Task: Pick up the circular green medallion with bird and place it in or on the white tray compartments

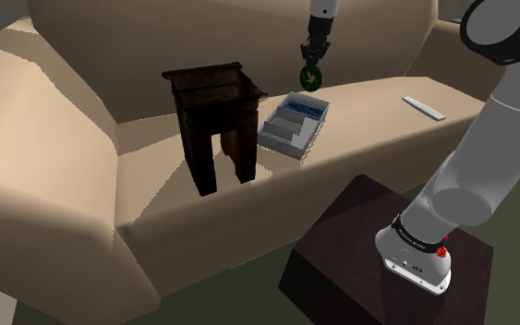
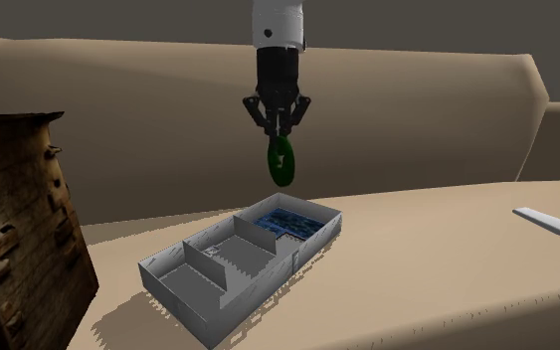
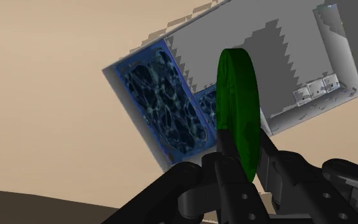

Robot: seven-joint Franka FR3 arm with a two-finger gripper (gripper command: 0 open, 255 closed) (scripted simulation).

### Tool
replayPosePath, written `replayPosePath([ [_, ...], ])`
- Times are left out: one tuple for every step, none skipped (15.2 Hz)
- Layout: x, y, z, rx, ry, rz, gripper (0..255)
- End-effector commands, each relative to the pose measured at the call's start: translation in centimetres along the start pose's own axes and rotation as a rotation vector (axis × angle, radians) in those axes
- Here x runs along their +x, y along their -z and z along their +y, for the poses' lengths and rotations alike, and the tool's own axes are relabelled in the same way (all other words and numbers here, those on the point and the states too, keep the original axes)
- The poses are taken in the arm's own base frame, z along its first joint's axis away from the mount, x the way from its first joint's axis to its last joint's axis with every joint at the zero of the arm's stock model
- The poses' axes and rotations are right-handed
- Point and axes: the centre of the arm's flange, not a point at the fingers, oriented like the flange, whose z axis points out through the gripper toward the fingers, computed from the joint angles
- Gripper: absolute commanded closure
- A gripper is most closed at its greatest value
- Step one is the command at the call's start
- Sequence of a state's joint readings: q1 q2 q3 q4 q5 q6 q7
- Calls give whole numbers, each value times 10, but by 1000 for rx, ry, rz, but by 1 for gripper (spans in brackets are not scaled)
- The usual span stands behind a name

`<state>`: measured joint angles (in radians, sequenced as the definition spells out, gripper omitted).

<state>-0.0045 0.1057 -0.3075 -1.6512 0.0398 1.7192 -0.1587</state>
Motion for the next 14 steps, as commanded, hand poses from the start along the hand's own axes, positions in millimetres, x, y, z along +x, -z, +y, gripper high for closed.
replayPosePath([
  [-9,2,-25,0,-1,0,255],
  [-14,3,-37,0,-1,0,255],
  [-19,4,-49,0,-1,0,255],
  [-24,4,-61,0,-1,0,255],
  [-24,-1,-61,0,-1,0,255],
  [-23,-6,-61,0,-1,0,255],
  [-23,-12,-61,0,-1,0,255],
  [-23,-17,-61,0,-1,0,255],
  [-23,-22,-61,0,-1,0,255],
  [-23,-28,-61,0,-1,0,255],
  [-23,-33,-61,0,-1,0,255],
  [-22,-38,-60,0,-1,0,255],
  [-22,-43,-60,0,-1,0,255],
  [-22,-49,-60,0,-1,0,255],
])
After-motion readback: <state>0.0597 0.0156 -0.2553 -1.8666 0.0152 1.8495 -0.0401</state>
